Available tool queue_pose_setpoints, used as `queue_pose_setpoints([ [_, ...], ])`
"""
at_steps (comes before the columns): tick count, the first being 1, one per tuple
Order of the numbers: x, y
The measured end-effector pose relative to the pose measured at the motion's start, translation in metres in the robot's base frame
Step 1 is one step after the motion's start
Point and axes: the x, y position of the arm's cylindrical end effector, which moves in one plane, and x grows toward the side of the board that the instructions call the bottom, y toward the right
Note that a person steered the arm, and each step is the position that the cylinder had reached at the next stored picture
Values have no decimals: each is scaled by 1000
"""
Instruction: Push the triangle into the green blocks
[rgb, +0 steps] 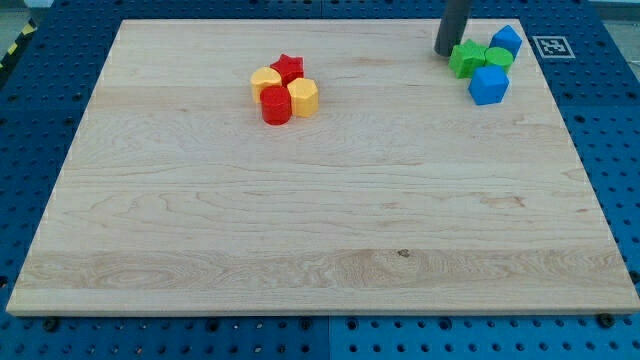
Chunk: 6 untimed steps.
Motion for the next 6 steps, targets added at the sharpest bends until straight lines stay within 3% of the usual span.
queue_pose_setpoints([
  [1,-32,19],
  [2,-50,77],
  [3,-53,107],
  [6,-7,90],
])
